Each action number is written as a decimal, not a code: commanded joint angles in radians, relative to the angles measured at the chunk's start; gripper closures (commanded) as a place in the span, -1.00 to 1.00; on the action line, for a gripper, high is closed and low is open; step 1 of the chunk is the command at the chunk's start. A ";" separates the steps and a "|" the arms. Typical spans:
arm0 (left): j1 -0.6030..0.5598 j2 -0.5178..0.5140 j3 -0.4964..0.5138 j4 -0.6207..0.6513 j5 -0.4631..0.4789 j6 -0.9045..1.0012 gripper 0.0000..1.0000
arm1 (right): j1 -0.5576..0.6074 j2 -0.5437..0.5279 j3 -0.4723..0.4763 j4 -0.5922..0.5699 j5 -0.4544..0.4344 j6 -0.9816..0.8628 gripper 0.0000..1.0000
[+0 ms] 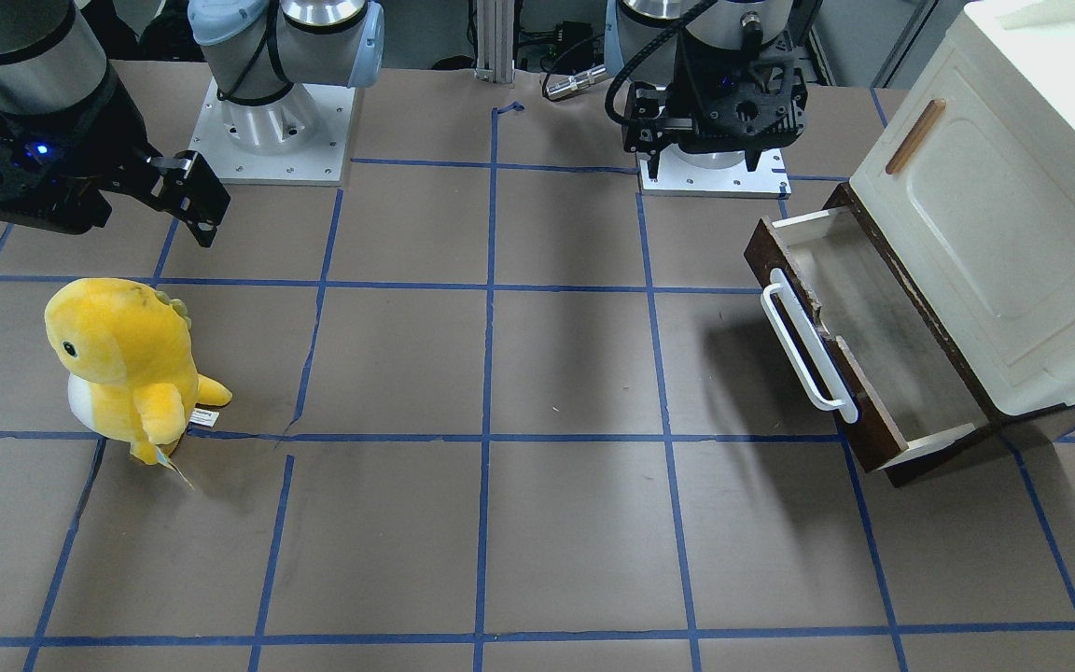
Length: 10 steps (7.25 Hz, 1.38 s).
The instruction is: Pull drawer sideways
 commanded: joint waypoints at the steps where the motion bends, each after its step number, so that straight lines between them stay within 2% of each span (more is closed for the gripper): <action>1: 0.101 0.027 -0.014 0.046 -0.093 0.142 -1.00 | -0.001 0.000 0.000 0.000 0.000 0.000 -1.00; 2: 0.123 0.015 -0.011 0.098 -0.145 0.160 -1.00 | 0.000 0.000 0.000 0.000 0.000 0.000 -1.00; 10: 0.118 0.025 -0.012 0.103 -0.121 0.165 -1.00 | 0.000 0.000 0.000 0.002 0.000 0.000 -1.00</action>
